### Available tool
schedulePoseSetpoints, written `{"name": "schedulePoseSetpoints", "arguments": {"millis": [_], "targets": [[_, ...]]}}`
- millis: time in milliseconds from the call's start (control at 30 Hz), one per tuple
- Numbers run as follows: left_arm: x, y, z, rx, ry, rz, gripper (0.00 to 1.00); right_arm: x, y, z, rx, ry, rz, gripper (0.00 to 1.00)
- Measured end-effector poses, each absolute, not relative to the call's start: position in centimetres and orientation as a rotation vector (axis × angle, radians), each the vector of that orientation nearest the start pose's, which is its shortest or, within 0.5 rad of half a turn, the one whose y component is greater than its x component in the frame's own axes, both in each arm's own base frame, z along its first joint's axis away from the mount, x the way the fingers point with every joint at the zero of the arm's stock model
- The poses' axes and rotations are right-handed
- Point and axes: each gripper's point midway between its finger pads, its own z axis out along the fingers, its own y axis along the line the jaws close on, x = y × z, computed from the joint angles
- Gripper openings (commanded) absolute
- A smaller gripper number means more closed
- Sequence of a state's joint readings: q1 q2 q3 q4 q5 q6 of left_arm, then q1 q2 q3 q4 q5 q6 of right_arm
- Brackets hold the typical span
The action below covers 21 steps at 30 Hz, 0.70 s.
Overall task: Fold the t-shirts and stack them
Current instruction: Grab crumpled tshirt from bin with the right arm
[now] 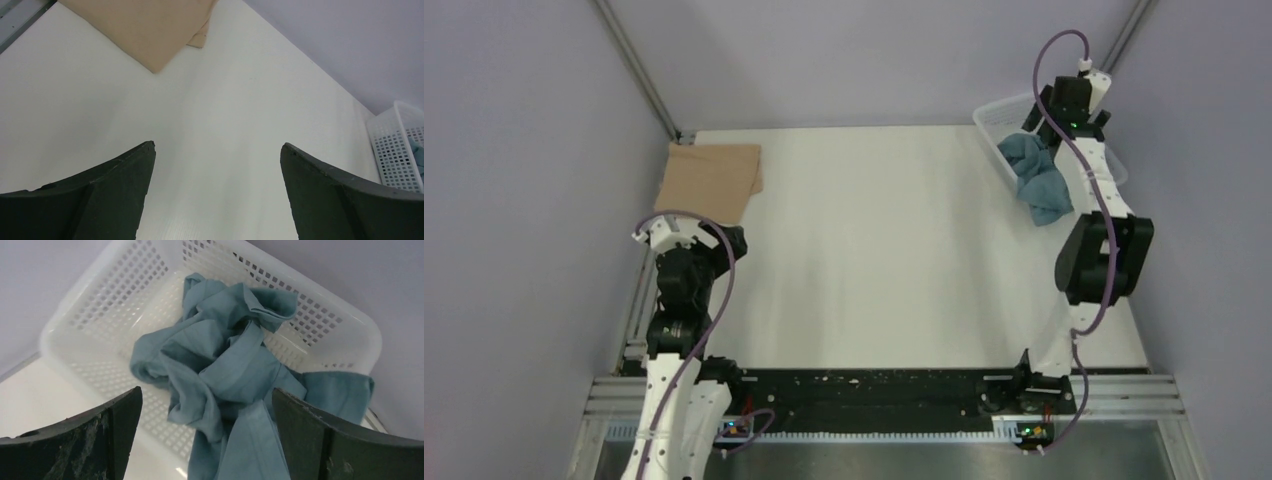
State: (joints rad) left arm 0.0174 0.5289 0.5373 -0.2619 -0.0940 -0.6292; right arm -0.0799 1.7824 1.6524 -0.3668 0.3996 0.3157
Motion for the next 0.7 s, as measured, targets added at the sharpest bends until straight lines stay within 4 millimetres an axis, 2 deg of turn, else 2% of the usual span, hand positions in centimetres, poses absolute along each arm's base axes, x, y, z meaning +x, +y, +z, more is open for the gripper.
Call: {"name": "schedulePoseSetpoints", "arguments": {"millis": [100,167,200,233,267,300,367,400,433,500,567,633,700], "targets": [[27.3,-0.3,20.8,-0.652,1.738,-0.341,0.99,53.9,-11.4,20.6,0.662,2.043,-0.304,0.99],[27.4,-0.3,20.5,-0.655,1.75,-0.337,0.99,55.4,-11.8,16.9,0.667,2.136,-0.296,0.99],[27.5,-0.3,20.4,-0.657,1.754,-0.336,0.99,55.7,-11.8,15.4,0.666,2.171,-0.289,0.97],[27.6,-0.3,20.3,-0.658,1.759,-0.335,0.99,55.8,-11.6,13.0,0.667,2.229,-0.281,0.93],[27.7,-0.3,20.1,-0.659,1.763,-0.333,0.99,55.5,-11.6,11.2,0.671,2.276,-0.278,0.87],[27.8,-0.3,20.0,-0.661,1.769,-0.331,0.99,55.1,-11.4,9.4,0.676,2.324,-0.277,0.74],[27.9,-0.3,19.6,-0.665,1.783,-0.327,0.99,54.4,-11.0,6.6,0.684,2.401,-0.28,0.31],[27.9,-0.3,19.4,-0.667,1.79,-0.325,0.99,54.2,-10.9,5.7,0.691,2.422,-0.279,0.16],[28.0,-0.3,19.3,-0.669,1.794,-0.324,0.99,54.0,-10.8,5.4,0.689,2.436,-0.277,0.02],[28.0,-0.3,19.0,-0.672,1.805,-0.321,0.99,54.3,-10.7,5.8,0.701,2.427,-0.262,0.0],[28.1,-0.3,18.9,-0.672,1.808,-0.321,0.99,54.9,-10.6,7.6,0.699,2.386,-0.237,0.0],[28.1,-0.3,18.9,-0.672,1.807,-0.322,0.99,55.1,-10.4,10.2,0.689,2.343,-0.209,0.0],[28.0,-0.3,19.0,-0.671,1.805,-0.322,0.99,55.1,-9.9,14.4,0.667,2.269,-0.162,0.0]]}}
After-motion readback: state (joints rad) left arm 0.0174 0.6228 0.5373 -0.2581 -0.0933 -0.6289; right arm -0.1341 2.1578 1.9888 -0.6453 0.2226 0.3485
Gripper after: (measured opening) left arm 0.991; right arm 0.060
